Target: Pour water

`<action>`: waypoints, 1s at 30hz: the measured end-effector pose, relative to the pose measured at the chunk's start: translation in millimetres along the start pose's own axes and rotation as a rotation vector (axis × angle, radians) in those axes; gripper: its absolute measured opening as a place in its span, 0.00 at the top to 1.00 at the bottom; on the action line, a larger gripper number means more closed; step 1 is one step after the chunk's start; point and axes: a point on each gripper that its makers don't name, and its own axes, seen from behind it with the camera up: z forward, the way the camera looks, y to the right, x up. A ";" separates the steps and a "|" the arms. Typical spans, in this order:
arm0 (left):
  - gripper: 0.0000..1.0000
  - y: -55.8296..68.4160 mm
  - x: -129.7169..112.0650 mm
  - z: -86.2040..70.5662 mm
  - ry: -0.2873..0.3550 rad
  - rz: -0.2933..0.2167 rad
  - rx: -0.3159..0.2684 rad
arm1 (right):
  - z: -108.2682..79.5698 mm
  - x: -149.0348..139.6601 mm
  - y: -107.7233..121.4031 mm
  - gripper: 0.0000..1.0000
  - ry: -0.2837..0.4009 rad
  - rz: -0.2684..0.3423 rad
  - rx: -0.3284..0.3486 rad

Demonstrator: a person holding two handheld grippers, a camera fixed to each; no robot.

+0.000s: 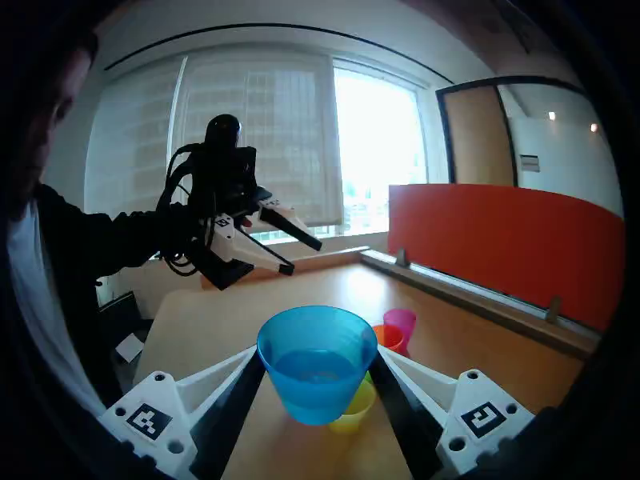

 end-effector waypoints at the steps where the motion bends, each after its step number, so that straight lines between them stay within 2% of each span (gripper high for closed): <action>1: 0.06 -0.1 0.1 -0.1 0.000 0.000 0.000 | 0.1 2.9 -0.4 0.10 0.008 0.000 0.000; 11: 0.06 -1.9 -0.3 1.5 0.003 -0.010 0.001 | -5.9 37.2 -1.1 0.10 0.104 0.001 0.017; 18: 0.06 -1.0 0.5 3.5 0.006 -0.010 -0.003 | -7.6 46.5 2.6 0.10 0.105 -0.033 0.010; 30: 0.06 -0.8 0.2 6.8 0.012 -0.025 -0.012 | -12.6 61.8 5.3 0.10 0.122 -0.024 0.026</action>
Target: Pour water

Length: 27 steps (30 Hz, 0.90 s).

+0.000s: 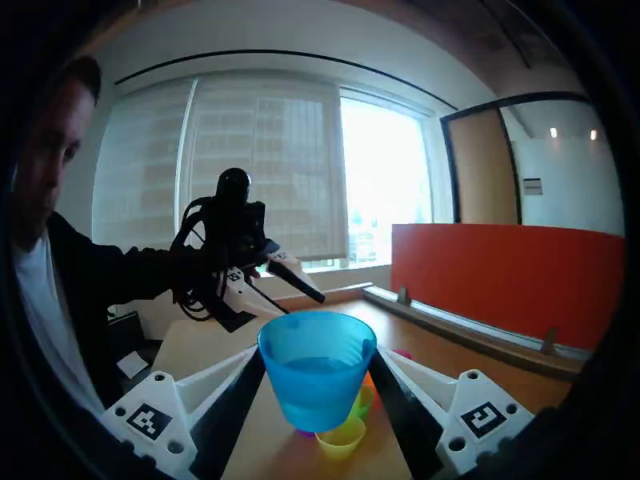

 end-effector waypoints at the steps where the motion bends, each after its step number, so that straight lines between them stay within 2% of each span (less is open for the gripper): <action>1: 0.06 0.4 0.1 0.3 0.001 -0.003 -0.003 | -0.2 0.8 0.5 0.10 -0.001 -0.004 -0.003; 9: 0.06 0.7 -6.3 4.9 -0.011 -0.012 -0.027 | -2.6 4.1 2.4 0.10 -0.009 -0.021 -0.012; 21: 0.06 -7.4 -28.2 22.3 -0.069 0.026 -0.033 | -6.0 3.5 4.6 0.10 -0.022 -0.029 -0.014; 27: 0.06 -5.7 -40.0 33.0 -0.116 0.042 -0.054 | -7.8 2.4 5.6 0.10 -0.032 -0.035 -0.018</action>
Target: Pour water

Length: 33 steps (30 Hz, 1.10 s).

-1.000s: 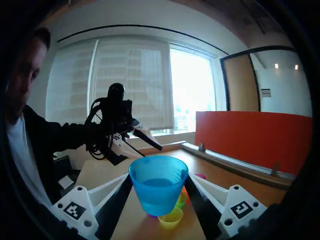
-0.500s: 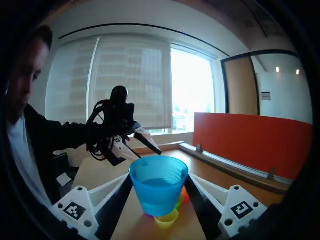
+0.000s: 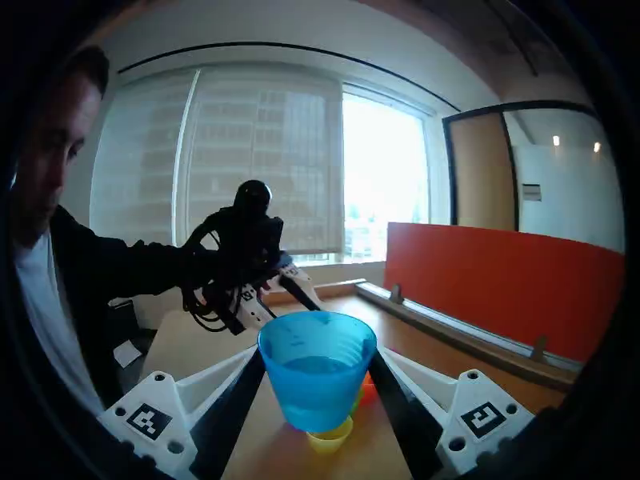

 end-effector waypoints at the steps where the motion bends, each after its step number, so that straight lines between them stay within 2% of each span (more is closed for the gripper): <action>1: 0.06 0.5 -1.4 2.5 -0.010 0.005 -0.003 | -0.4 -0.2 0.3 0.10 0.000 0.000 0.000; 12: 0.06 12.9 -13.2 34.8 -0.098 0.049 -0.049 | -4.0 -0.2 0.9 0.10 -0.003 -0.003 -0.002; 21: 0.06 12.5 -17.6 61.9 -0.126 0.054 -0.042 | -9.6 -4.0 2.7 0.10 -0.005 -0.002 -0.003; 33: 0.06 21.4 -26.1 94.0 -0.168 0.079 -0.067 | -17.4 -11.4 11.8 0.10 -0.006 0.008 -0.015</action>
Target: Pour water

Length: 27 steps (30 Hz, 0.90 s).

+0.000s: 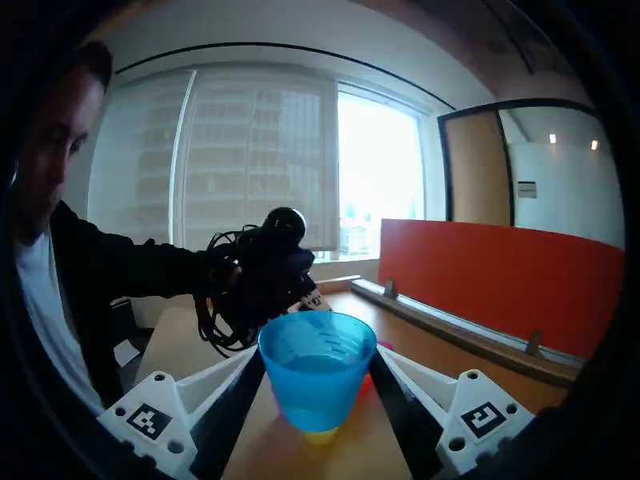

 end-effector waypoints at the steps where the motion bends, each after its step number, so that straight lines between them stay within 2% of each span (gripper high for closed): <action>1: 0.06 0.1 -0.2 1.3 -0.003 0.002 0.001 | -0.2 -0.7 0.5 0.10 -0.001 0.000 0.000; 12: 0.06 6.6 -9.1 13.2 -0.043 0.022 -0.010 | -2.0 -5.1 4.1 0.10 -0.006 -0.001 -0.005; 21: 0.06 3.1 -13.3 18.4 -0.054 0.023 0.001 | -3.8 -9.7 3.6 0.10 -0.011 -0.001 -0.003; 27: 0.06 7.7 -20.3 20.2 -0.073 0.031 -0.005 | -4.4 -11.3 5.1 0.10 -0.013 0.000 -0.005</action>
